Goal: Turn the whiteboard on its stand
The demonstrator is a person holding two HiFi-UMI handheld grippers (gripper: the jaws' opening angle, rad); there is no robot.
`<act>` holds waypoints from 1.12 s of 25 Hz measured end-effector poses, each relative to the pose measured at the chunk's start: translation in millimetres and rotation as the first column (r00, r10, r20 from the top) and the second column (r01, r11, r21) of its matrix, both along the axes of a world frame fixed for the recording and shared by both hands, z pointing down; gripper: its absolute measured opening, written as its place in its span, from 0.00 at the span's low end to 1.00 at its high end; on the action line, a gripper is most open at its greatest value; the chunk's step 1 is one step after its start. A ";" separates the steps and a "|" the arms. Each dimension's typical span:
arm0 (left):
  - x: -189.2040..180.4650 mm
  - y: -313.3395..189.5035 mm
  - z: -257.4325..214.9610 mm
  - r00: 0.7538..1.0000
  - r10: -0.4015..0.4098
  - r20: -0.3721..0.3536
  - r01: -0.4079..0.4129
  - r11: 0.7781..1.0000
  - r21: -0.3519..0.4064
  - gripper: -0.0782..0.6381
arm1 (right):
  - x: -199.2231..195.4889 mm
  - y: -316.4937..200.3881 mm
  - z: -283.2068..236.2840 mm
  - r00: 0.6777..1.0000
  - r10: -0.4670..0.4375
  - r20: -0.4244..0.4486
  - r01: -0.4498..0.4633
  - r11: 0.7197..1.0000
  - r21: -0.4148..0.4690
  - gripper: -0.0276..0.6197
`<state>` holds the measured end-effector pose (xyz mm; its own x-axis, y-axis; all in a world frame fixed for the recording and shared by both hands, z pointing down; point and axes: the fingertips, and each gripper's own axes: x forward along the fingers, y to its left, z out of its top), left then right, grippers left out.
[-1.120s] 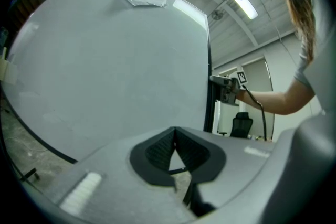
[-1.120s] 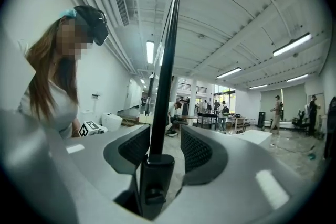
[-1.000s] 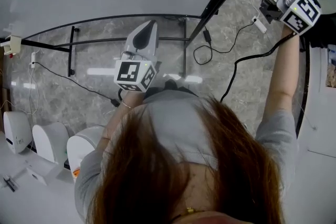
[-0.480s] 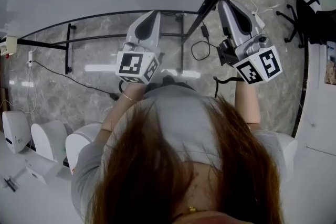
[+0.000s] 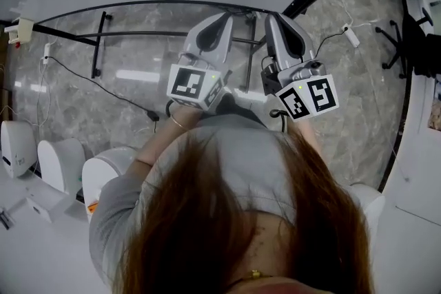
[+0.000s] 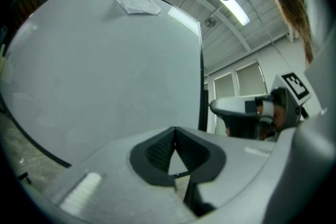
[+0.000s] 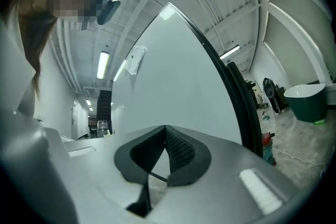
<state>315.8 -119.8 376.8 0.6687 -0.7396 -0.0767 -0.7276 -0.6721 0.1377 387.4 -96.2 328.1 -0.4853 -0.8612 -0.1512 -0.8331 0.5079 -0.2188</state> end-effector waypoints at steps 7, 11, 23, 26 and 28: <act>-42.8 44.2 6.4 0.999 0.014 0.031 -0.013 1.000 -0.025 0.11 | -35.8 36.4 16.1 0.990 0.134 -0.037 -0.136 0.989 -0.065 0.05; -71.9 75.9 2.0 0.999 0.032 0.031 -0.031 0.999 -0.030 0.11 | -72.3 69.1 14.8 0.976 0.202 -0.082 -0.206 0.977 -0.046 0.05; -106.7 177.1 1.4 0.991 0.133 0.032 -0.132 0.991 -0.021 0.11 | -124.4 172.1 11.6 0.951 0.299 -0.082 -0.303 0.952 -0.042 0.05; -110.3 184.6 -9.4 0.993 0.120 0.021 -0.120 0.993 0.001 0.11 | -126.0 181.9 5.8 0.949 0.303 -0.086 -0.306 0.952 -0.019 0.05; -112.5 187.5 -13.3 0.994 0.113 0.016 -0.113 0.994 0.007 0.11 | -127.6 186.1 3.0 0.950 0.303 -0.075 -0.304 0.952 -0.014 0.05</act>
